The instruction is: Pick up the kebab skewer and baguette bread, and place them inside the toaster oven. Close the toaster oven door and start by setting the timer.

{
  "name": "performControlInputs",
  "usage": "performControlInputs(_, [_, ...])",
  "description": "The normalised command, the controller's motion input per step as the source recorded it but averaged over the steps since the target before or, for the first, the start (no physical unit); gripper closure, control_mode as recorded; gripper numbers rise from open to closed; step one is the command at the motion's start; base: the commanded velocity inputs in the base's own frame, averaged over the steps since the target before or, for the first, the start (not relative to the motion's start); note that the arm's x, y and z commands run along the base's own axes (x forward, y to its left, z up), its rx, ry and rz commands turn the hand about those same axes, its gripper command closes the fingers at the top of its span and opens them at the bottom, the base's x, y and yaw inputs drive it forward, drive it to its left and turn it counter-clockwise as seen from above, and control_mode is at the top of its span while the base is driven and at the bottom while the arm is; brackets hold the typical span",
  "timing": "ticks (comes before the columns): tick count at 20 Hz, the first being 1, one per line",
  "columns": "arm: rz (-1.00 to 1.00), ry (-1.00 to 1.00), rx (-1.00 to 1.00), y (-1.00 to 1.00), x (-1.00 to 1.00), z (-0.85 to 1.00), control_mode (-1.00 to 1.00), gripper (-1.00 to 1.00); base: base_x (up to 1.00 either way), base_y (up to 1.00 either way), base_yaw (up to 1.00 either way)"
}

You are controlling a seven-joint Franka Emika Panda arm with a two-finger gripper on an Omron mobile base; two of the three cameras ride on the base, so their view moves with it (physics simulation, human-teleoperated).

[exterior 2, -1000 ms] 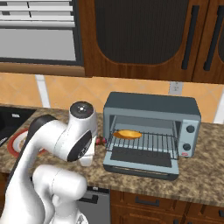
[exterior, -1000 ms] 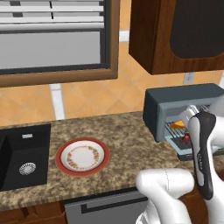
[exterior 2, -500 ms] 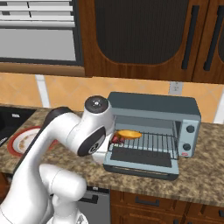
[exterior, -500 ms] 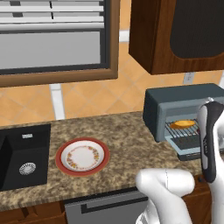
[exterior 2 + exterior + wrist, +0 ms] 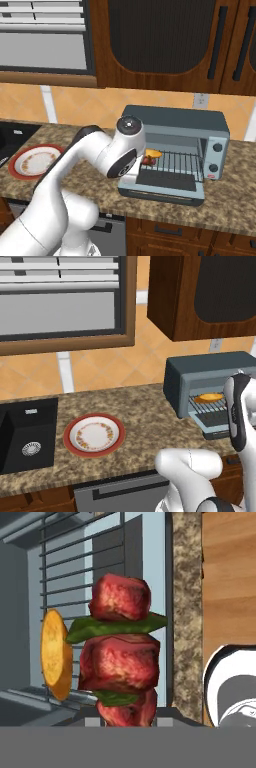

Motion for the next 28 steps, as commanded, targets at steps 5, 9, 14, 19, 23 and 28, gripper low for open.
performControlInputs(5, [0.0, 0.0, 0.0, -0.14, 0.56, -0.06, -1.0, 1.0, 0.0, 0.0, 0.0])
performControlInputs(9, [-0.03, 0.0, 0.0, -0.16, 0.31, -0.31, -1.0, 1.0, 0.0, 0.0, 0.0])
performControlInputs(14, [-0.03, -0.03, 0.0, -0.15, 0.18, -0.36, -1.0, 1.0, 0.0, 0.0, 0.0])
performControlInputs(19, [-0.02, -0.05, 0.0, -0.01, 0.44, -0.05, -1.0, 1.0, 0.0, 0.0, 0.0])
performControlInputs(23, [-0.01, -0.01, 0.0, 0.0, 0.37, -0.05, -1.0, 1.0, 0.0, 0.0, 0.0])
performControlInputs(28, [0.0, 0.0, 0.0, 0.0, 0.28, -0.09, -1.0, 1.0, 0.0, 0.0, 0.0])
